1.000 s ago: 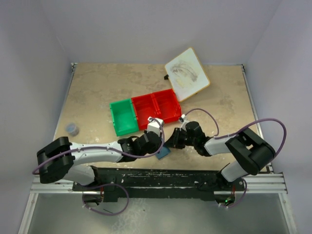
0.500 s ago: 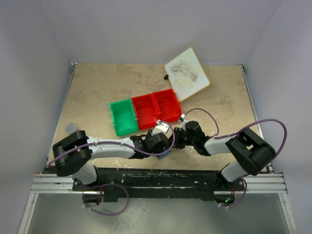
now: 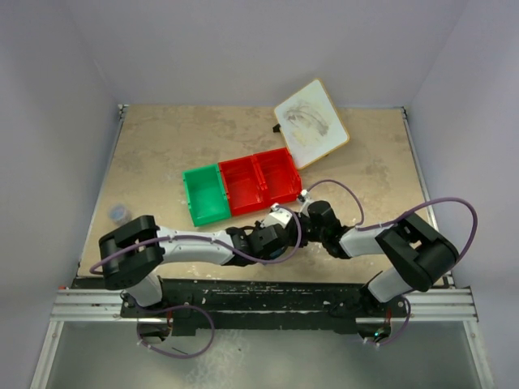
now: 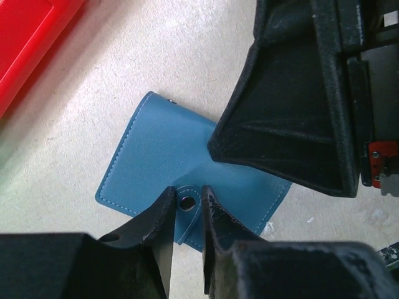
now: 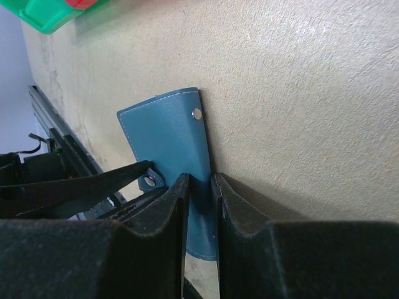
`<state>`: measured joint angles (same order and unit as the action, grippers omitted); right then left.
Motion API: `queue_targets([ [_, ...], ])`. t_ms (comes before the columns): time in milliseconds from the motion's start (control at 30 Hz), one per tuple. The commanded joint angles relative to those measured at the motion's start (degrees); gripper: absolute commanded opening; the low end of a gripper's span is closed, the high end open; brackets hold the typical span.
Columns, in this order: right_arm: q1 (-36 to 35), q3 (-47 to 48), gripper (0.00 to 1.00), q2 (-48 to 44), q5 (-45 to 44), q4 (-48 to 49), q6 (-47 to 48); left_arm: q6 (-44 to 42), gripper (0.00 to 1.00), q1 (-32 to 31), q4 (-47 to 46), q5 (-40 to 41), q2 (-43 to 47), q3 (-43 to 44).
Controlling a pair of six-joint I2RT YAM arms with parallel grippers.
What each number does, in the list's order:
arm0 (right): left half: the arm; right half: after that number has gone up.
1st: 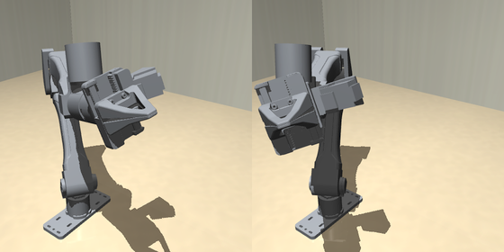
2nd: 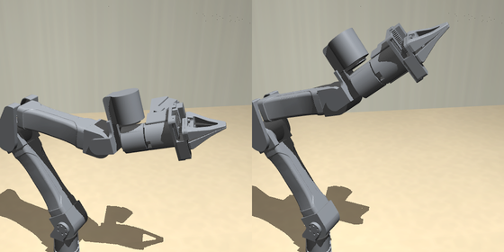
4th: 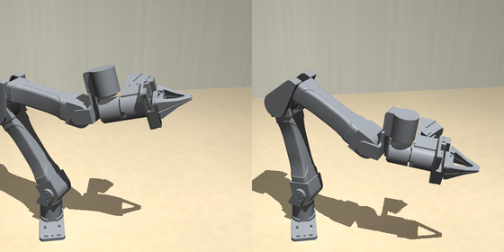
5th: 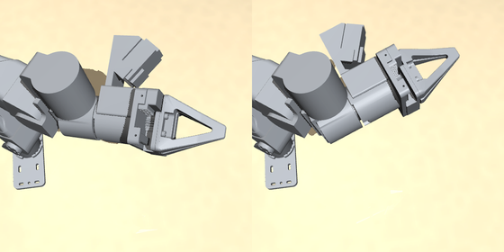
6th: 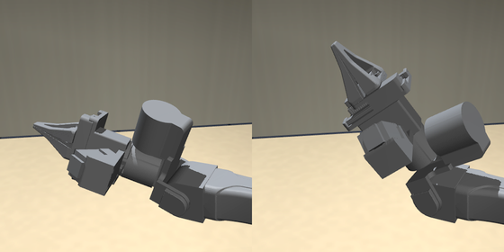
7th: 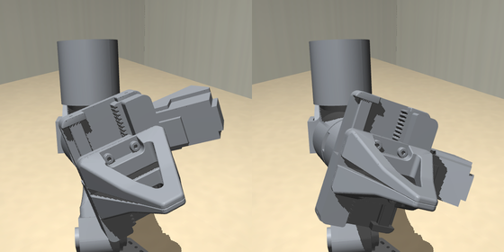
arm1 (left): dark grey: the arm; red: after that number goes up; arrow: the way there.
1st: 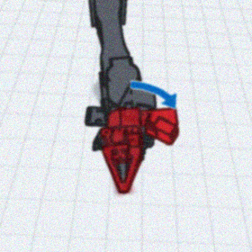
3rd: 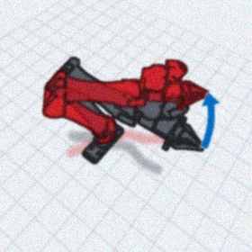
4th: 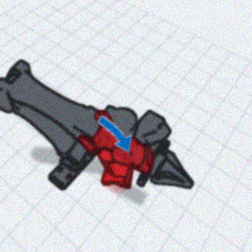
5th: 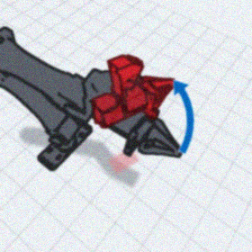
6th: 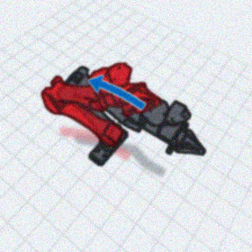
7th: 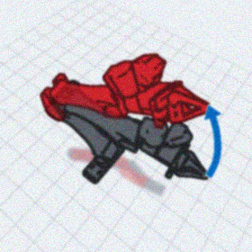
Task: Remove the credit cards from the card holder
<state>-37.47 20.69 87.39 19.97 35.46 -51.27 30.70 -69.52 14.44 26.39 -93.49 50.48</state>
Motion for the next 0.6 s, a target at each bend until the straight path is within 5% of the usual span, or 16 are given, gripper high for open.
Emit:
queue_targets([
  [0, -0.16, -0.85, 0.24, 2.41, -5.89, -9.46, 2.51, 1.66, 0.1, -0.01, -0.77, -3.76, -2.07, -4.4],
  [67, -0.28, -0.9, 0.24, 2.05, -6.18, -9.76, 2.53, 1.58, 0.0, -0.01, -0.64, -3.88, -1.9, -4.79],
  [567, -0.39, -0.22, 0.24, 4.65, -8.39, -11.22, 0.5, 0.15, 0.0, 0.08, -17.01, -15.25, 14.52, -16.7],
])
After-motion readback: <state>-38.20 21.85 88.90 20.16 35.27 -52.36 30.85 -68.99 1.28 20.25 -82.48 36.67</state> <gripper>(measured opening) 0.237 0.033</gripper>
